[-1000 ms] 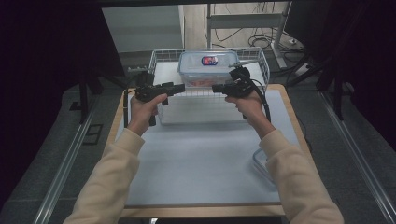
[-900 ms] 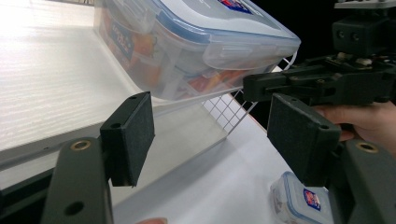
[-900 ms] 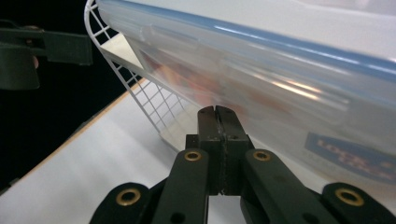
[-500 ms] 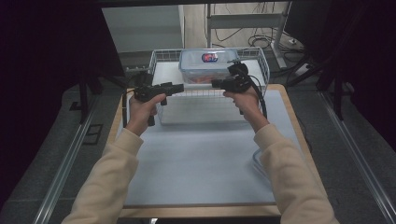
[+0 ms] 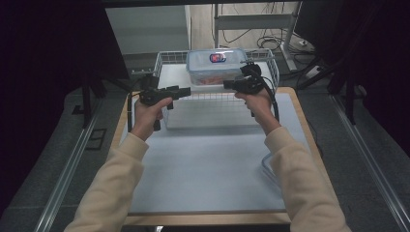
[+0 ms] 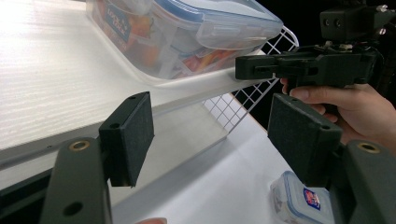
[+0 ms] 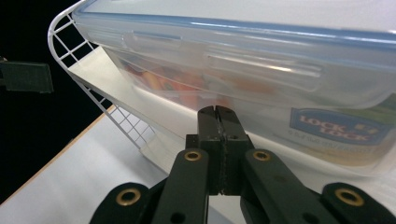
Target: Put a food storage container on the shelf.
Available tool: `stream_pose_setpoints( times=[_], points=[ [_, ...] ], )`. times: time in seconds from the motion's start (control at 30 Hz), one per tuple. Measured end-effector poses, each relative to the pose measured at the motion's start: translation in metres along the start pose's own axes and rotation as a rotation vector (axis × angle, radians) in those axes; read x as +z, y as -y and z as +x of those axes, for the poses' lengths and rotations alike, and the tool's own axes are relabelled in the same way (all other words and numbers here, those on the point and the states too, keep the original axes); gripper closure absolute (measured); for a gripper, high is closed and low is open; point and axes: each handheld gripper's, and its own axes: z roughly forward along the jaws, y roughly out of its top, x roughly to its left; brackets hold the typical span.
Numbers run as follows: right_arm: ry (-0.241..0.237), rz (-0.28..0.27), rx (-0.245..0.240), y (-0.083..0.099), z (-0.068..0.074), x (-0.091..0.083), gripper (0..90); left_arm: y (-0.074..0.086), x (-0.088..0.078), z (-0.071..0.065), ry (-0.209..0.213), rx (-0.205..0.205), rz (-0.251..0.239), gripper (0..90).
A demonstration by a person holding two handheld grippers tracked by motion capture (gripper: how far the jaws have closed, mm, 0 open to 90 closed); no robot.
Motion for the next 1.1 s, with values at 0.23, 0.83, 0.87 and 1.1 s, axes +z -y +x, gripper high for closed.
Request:
stream_pose_setpoints(
  times=[0.23, 0.83, 0.87, 1.1],
  points=[
    [-0.028, -0.012, -0.007, 0.006, 0.002, -0.013, 89.9, 0.004, -0.004, 0.001, -0.016, 0.009, 0.006, 31.2],
    [-0.096, 0.018, 0.008, 0.095, -0.011, -0.072, 89.8, 0.051, -0.018, -0.010, -0.004, 0.034, 0.027, 31.3],
    [-0.102, 0.020, 0.013, 0.100, -0.012, -0.074, 89.8, 0.055, -0.017, -0.011, -0.001, 0.037, 0.029, 31.2],
    [-0.141, 0.038, 0.047, 0.138, -0.016, -0.086, 89.8, 0.087, -0.020, -0.015, 0.031, 0.029, 0.033, 31.0]
  ],
)
